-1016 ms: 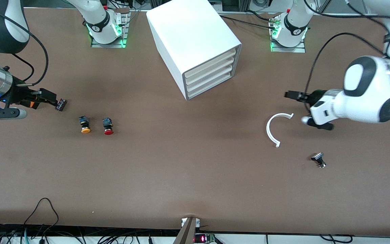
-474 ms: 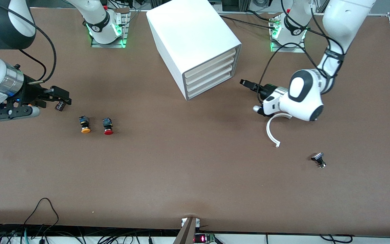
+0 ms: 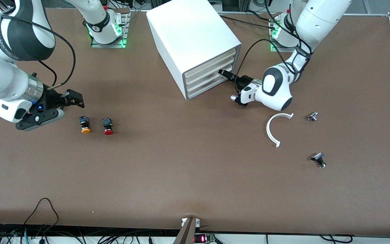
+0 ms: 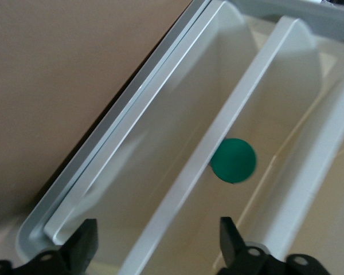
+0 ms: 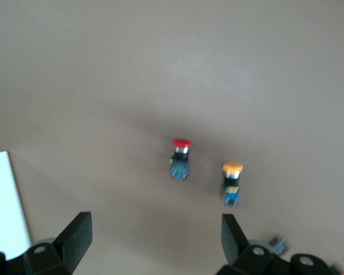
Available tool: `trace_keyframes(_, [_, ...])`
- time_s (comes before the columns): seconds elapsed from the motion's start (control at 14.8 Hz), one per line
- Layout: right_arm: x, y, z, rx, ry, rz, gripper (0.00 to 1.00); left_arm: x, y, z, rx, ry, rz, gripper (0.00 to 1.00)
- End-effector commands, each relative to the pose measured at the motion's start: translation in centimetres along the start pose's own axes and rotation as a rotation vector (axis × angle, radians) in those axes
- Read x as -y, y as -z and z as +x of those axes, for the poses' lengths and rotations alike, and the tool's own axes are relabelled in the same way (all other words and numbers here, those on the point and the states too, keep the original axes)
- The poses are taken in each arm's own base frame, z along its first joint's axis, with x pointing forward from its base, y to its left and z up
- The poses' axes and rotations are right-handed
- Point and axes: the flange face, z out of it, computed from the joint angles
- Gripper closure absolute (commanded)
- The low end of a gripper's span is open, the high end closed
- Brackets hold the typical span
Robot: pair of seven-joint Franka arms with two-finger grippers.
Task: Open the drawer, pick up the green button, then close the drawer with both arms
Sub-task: 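Pull the drawer open with the left gripper while the right gripper moves over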
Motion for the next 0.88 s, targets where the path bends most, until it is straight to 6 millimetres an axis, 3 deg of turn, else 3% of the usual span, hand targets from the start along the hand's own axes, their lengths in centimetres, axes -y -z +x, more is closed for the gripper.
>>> trace_keyframes(0.0, [0.3, -1.6, 2.1, -0.041, 0.237, -0.017, 0.0, 0.0, -1.5, -0.3, -0.009, -0.03, -0.003, 0.25])
trace_keyframes(0.07, [0.7, -2.2, 2.4, -0.035, 0.314, -0.015, 0.0, -0.1, -1.8, -0.4, -0.003, -0.032, -0.003, 0.3])
trace_keyframes(0.14, [0.6, -2.3, 3.0, -0.039, 0.365, -0.017, 0.0, -0.1, -2.0, -0.5, 0.001, -0.031, -0.003, 0.49])
trace_keyframes(0.27, [2.3, -3.0, 4.3, -0.034, 0.467, -0.02, 0.0, -0.2, -2.3, -0.6, 0.006, -0.035, -0.003, 1.0])
trace_keyframes(0.41, [5.0, -3.4, 5.7, -0.035, 0.548, -0.023, 0.0, -0.1, -2.1, -0.5, 0.006, -0.036, 0.003, 1.0])
trace_keyframes(0.54, [9.1, -3.1, 7.3, -0.044, 0.61, -0.027, 0.0, 0.4, -0.6, -0.3, -0.017, -0.028, 0.007, 1.0])
trace_keyframes(0.68, [12.9, -3.1, 8.4, -0.05, 0.67, -0.033, 0.0, 2.4, 3.3, 0.2, -0.093, 0.007, 0.008, 1.0])
trace_keyframes(0.81, [16.5, -3.7, 9.1, -0.051, 0.725, -0.038, 0.0, 3.6, 9.7, 1.8, -0.218, 0.014, 0.022, 1.0])
